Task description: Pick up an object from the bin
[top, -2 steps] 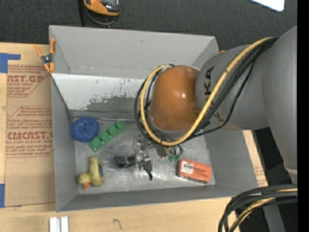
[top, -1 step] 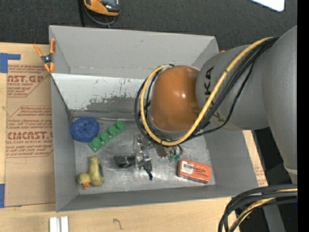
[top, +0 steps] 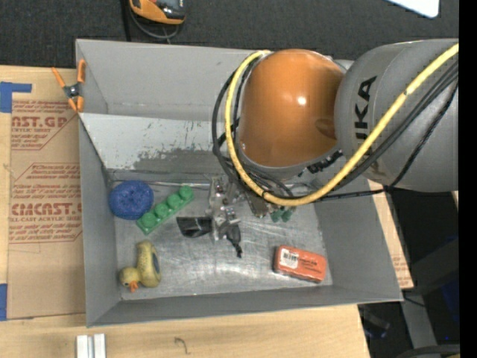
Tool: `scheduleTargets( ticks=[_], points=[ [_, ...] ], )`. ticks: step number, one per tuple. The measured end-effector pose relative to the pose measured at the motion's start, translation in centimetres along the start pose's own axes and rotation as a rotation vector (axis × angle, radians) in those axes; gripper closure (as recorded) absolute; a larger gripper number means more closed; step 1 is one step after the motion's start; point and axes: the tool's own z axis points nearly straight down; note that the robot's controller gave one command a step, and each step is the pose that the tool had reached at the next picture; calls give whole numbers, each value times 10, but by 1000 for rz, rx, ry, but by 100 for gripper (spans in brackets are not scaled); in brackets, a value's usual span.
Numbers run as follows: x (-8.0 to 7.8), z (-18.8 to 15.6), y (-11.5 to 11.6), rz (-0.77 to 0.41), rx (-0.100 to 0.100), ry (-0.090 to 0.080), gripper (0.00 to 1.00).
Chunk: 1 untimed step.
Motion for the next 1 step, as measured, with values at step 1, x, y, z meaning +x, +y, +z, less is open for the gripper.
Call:
scheduleTargets(
  ticks=[1],
  points=[
    [0,0,0,0,0,0,100]
  ],
)
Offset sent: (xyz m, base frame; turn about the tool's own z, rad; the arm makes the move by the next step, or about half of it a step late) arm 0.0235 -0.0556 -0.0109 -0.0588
